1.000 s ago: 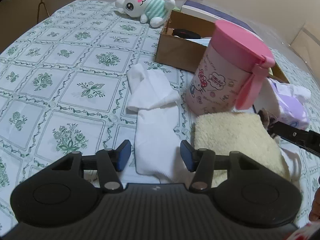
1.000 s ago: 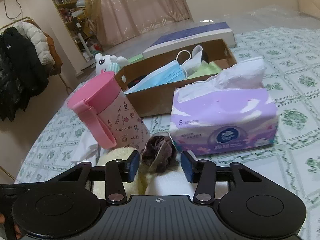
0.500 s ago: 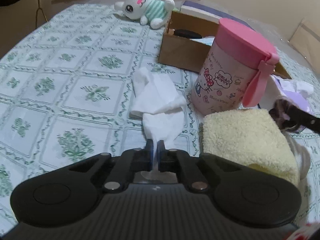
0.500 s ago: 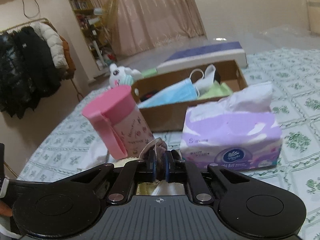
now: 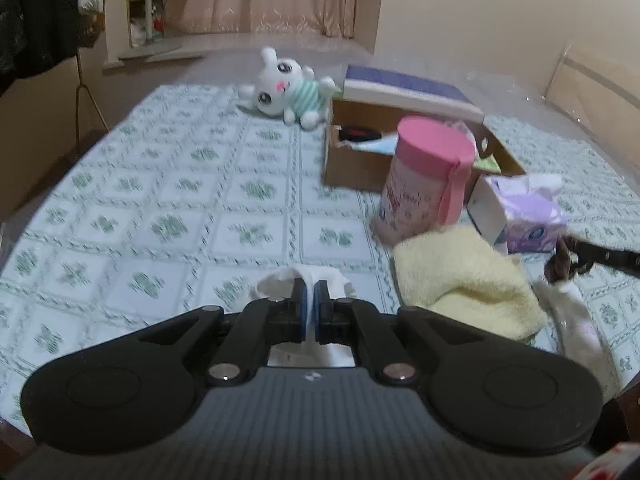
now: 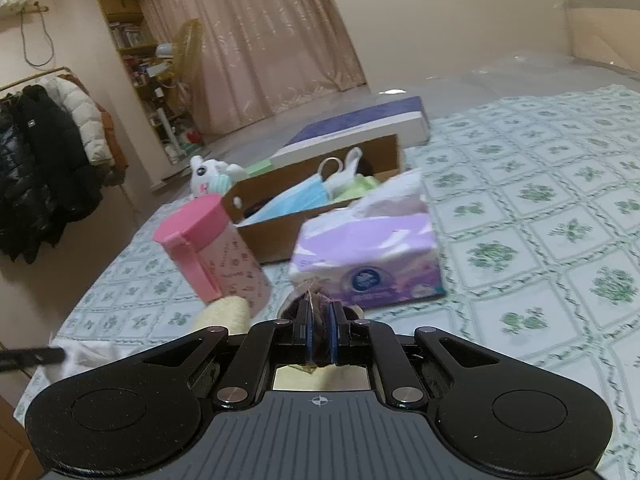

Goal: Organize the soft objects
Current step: 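Lift white sock with left tool while right tool holds scrunchie up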

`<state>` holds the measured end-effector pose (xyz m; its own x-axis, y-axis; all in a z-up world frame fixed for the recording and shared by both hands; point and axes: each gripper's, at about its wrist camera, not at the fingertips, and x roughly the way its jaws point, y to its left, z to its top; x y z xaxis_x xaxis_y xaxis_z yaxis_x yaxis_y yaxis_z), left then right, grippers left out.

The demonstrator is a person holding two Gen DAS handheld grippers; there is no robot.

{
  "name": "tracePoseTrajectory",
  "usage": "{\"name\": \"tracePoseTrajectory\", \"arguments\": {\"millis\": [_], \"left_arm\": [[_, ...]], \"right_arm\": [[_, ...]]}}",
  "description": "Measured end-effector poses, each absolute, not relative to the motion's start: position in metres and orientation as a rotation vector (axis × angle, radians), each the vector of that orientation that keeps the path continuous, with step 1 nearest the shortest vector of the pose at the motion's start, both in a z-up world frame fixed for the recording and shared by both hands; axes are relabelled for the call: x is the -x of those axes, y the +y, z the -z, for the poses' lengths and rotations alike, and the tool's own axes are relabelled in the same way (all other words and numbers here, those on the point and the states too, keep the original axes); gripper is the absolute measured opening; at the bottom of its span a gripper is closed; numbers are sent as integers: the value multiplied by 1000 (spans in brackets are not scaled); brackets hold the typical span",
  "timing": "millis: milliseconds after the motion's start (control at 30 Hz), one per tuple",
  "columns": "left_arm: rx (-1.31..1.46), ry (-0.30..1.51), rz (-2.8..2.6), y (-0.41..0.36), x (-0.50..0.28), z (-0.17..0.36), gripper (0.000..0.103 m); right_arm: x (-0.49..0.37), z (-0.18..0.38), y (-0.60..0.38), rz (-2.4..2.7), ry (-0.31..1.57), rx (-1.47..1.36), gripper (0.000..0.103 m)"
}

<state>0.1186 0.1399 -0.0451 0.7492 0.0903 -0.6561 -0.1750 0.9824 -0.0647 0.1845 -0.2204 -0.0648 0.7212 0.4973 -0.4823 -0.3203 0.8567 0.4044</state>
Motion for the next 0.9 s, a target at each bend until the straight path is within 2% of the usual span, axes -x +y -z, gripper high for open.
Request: {"name": "tracePoseTrajectory", "arguments": {"millis": [133,433,900], "left_arm": [[182,701,-181,159,-137,47,3],[257,796,-282,186,-179,104,5],[172,847,-174,144,-132,120,5]], "right_arm": [[-185,63,-224,-446,611,-310,8],[-193,67,-227,-441,621,-306,8],[-174,74,-255,-466,727,-239,9]]}}
